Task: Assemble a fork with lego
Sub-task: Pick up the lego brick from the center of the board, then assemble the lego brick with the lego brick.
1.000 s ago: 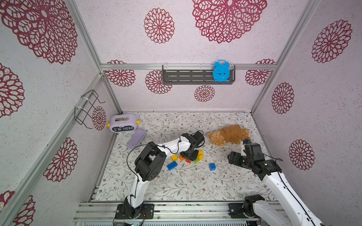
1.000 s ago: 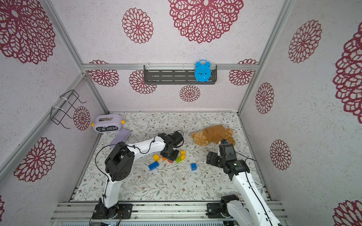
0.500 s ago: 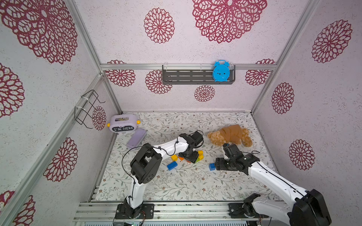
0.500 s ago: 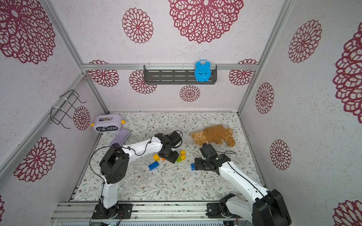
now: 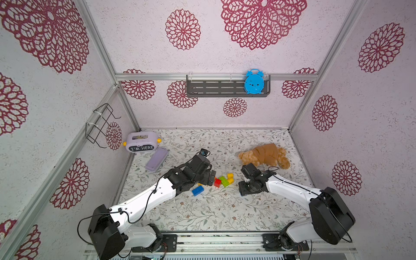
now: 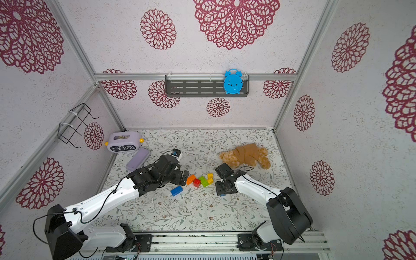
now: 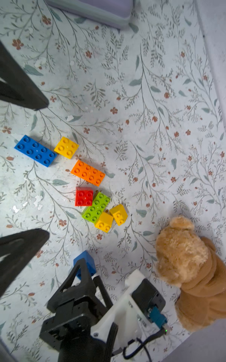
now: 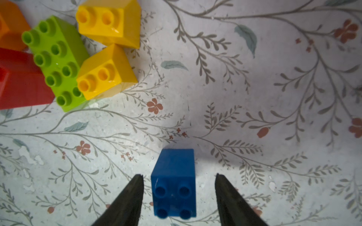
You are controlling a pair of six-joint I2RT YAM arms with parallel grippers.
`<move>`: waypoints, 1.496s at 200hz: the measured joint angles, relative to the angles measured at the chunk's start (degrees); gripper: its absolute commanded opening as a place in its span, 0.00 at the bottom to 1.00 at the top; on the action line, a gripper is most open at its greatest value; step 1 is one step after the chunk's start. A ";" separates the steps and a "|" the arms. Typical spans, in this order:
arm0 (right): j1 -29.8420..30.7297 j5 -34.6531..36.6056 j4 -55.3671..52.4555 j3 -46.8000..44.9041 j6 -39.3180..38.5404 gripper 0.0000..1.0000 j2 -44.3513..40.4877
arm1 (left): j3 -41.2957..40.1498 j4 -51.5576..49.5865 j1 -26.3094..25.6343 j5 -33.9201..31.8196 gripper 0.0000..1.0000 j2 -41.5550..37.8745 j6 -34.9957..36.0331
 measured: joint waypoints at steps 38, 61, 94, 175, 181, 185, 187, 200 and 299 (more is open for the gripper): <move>1.05 0.59 -0.31 0.13 0.02 0.30 1.42 | -3.65 2.51 0.15 -7.04 0.97 -5.53 -0.92; 1.05 1.42 -2.27 2.36 -1.79 0.21 1.42 | -5.11 3.58 0.22 -10.19 0.97 -9.29 -0.81; 1.05 2.16 -6.19 9.42 -9.40 0.18 1.42 | -8.57 3.69 0.22 -12.66 0.97 -15.85 -0.44; 4.09 -3.06 -13.29 31.98 -33.86 0.19 10.67 | -24.02 4.11 0.26 -14.84 0.97 -39.69 -0.61; 4.57 -3.30 -13.75 32.92 -35.06 0.19 12.07 | -25.16 4.44 0.26 -15.10 0.97 -41.57 -0.63; 4.94 -3.56 -14.12 33.62 -35.85 0.19 13.18 | -25.86 4.66 0.26 -15.28 0.97 -42.80 -0.63; 5.14 -3.63 -14.29 33.94 -36.26 0.19 13.77 | -26.23 4.81 0.26 -15.41 0.97 -43.58 -0.63; 6.14 -4.44 -15.10 35.74 -38.14 0.18 17.00 | -28.06 5.44 0.26 -16.00 0.97 -47.45 -0.63; 10.27 -5.66 -17.62 42.88 -43.41 0.19 25.79 | -29.75 5.07 0.26 -16.98 0.97 -47.54 -0.48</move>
